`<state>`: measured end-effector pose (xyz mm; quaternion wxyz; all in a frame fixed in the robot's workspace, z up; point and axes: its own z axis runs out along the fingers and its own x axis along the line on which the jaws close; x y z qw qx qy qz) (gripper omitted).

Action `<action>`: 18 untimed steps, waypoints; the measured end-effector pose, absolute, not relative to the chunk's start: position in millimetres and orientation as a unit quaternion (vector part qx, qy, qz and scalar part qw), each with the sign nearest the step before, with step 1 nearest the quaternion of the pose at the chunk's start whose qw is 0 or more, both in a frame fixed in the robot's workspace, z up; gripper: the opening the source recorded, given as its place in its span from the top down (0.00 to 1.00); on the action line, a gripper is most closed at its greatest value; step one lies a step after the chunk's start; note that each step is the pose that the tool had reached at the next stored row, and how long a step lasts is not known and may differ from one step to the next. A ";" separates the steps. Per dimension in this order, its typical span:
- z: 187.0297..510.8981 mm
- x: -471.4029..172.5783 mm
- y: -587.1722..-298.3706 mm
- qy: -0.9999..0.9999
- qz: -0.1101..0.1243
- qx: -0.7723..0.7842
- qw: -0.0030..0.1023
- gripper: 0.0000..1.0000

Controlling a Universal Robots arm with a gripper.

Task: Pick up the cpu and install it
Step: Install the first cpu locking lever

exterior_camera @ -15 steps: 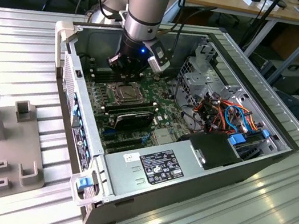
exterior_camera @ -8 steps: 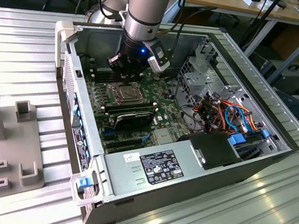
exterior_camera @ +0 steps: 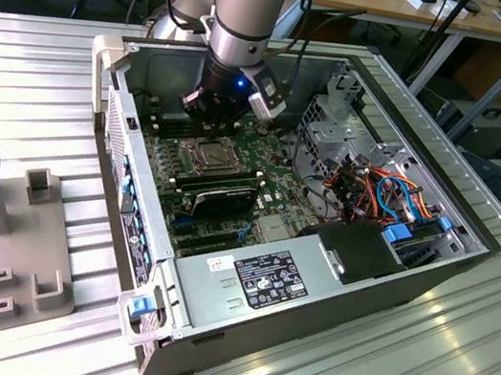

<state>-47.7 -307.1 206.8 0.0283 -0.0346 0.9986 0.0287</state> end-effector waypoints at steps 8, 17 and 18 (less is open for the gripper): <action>211.6 -47.1 -307.1 0.999 0.029 -0.035 0.028 0.89; 209.3 -41.0 -306.9 0.998 0.037 -0.034 0.029 0.89; 208.5 -40.5 -307.0 0.998 0.037 -0.034 0.029 0.89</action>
